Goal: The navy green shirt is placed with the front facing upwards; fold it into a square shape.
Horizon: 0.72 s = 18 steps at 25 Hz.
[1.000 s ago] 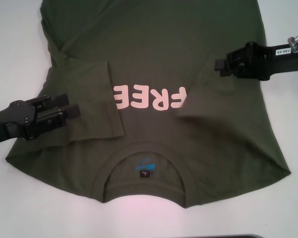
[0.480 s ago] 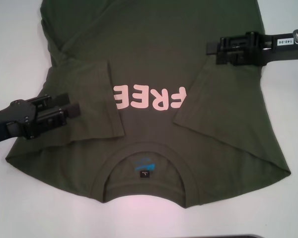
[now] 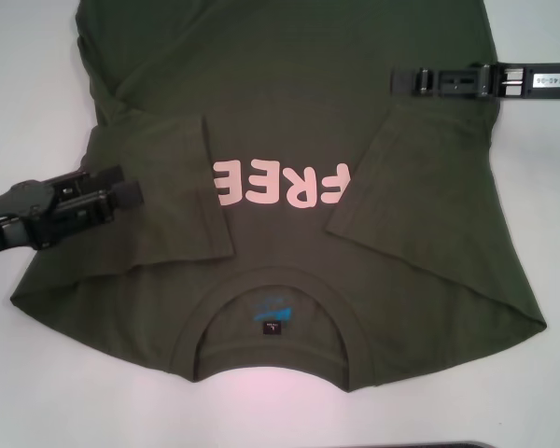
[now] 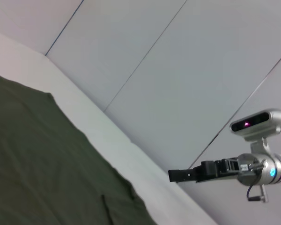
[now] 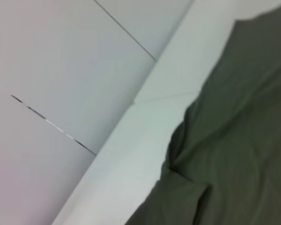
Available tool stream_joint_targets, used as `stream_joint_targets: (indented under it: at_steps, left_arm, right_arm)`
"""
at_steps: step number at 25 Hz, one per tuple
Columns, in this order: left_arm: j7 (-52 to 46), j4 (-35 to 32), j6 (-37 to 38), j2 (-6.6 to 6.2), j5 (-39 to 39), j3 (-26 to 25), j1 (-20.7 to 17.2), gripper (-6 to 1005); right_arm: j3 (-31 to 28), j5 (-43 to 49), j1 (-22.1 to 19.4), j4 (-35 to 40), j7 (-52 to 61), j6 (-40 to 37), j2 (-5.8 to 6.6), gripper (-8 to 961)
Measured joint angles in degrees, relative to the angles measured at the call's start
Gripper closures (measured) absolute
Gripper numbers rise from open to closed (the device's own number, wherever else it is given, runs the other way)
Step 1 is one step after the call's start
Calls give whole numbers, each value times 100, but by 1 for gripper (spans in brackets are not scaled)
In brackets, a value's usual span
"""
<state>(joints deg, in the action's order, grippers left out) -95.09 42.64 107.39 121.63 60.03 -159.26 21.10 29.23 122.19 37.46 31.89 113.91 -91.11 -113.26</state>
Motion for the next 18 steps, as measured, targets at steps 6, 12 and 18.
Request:
stream_joint_targets:
  at_steps: [6, 12, 18]
  left_arm:
    - [-269, -2, 171, -28, 220, 0, 50, 375]
    - [-307, -2, 328, -31, 403, 36, 75, 375]
    - [-527, -10, 449, -41, 412, 27, 72, 375]
  right_arm:
    - [19, -510, -264, 264, -787, -699, -29, 58]
    - [-48, -600, -462, 382, -967, -743, -50, 164]
    - [-105, -645, -857, 852, -1954, -1007, -236, 206]
